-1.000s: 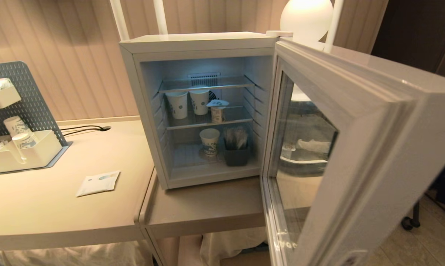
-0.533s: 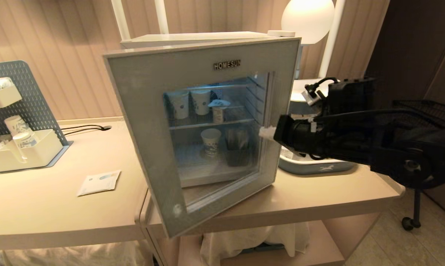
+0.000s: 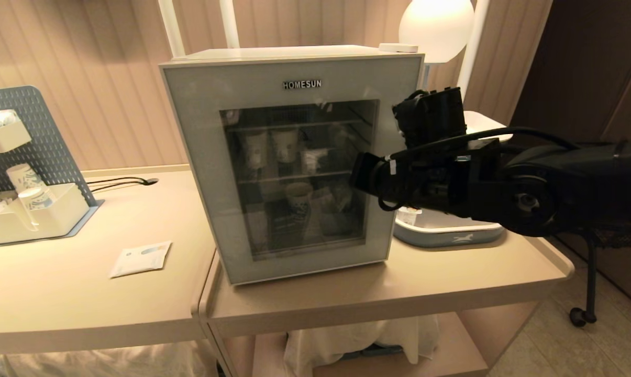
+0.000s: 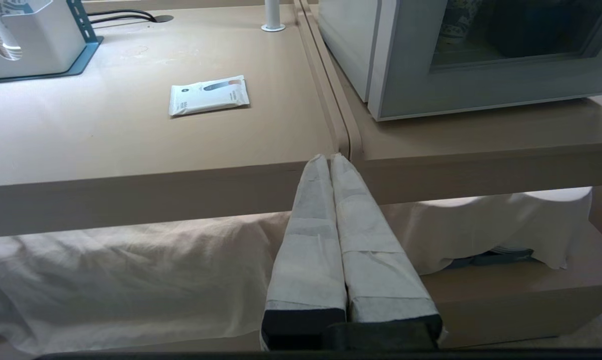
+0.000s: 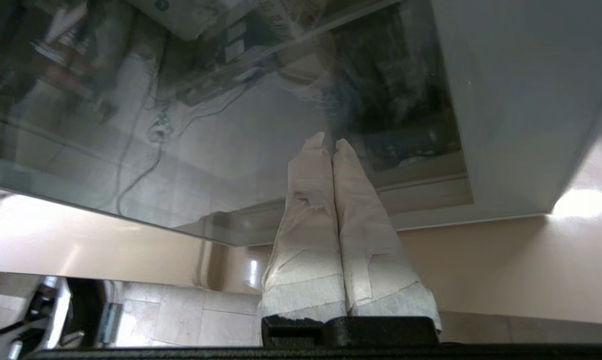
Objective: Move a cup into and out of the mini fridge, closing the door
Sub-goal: Close the freezer door, then open the freezer door
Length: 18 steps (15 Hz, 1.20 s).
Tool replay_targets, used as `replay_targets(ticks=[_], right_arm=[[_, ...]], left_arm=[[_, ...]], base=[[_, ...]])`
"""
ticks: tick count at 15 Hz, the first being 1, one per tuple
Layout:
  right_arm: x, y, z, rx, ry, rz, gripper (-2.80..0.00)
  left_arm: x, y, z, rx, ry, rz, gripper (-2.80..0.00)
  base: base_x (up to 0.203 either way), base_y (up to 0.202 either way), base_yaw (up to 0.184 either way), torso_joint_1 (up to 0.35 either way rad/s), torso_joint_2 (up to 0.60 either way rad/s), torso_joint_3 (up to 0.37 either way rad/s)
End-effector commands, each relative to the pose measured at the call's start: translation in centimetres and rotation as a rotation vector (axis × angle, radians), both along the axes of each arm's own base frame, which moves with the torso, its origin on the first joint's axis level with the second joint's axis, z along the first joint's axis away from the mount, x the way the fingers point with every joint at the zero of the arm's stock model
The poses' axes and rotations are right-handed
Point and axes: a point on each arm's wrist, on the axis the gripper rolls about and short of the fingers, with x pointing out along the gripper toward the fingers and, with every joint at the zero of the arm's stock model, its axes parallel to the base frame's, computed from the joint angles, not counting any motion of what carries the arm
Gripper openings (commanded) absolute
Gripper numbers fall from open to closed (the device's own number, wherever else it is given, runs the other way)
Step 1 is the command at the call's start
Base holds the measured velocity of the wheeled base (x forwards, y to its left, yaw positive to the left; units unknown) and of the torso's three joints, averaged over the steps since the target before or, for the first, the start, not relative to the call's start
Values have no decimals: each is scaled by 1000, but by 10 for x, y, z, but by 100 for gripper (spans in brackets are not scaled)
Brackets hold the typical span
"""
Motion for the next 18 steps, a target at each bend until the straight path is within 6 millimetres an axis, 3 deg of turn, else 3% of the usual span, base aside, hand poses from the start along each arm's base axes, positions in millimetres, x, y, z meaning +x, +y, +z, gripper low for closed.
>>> replay_targets(ticks=[1, 3, 5, 7, 10, 12, 14, 15, 18], right_arm=[[-16, -11, 10, -9, -18, -5, -280], [-48, -39, 28, -41, -69, -47, -280], [-90, -80, 57, -48, -164, -134, -280], [-141, -132, 79, -91, -267, -312, -280], [-222, -209, 84, -185, -377, -677, -280], [-277, -245, 72, -263, -427, -936, -280], [-317, -257, 41, -341, -443, -1075, -280], [-328, -259, 17, -389, -424, -1114, -280], [-338, -256, -44, -520, -353, -1229, -280]], left_arm=[[0, 0, 0, 0, 2, 1, -280], [0, 0, 0, 0, 0, 1, -280], [0, 0, 0, 0, 2, 1, -280], [0, 0, 0, 0, 2, 1, -280], [0, 0, 0, 0, 2, 1, -280], [0, 0, 0, 0, 2, 1, -280], [0, 0, 0, -2, 2, 1, -280], [0, 0, 0, -2, 1, 1, -280], [0, 0, 0, -3, 2, 1, -280]], base=[[0, 0, 0, 0, 0, 0], [0, 0, 0, 0, 0, 0], [0, 0, 0, 0, 0, 0], [0, 0, 0, 0, 0, 0], [0, 0, 0, 0, 0, 0], [0, 0, 0, 0, 0, 0], [0, 0, 0, 0, 0, 0], [0, 0, 0, 0, 0, 0], [0, 0, 0, 0, 0, 0]])
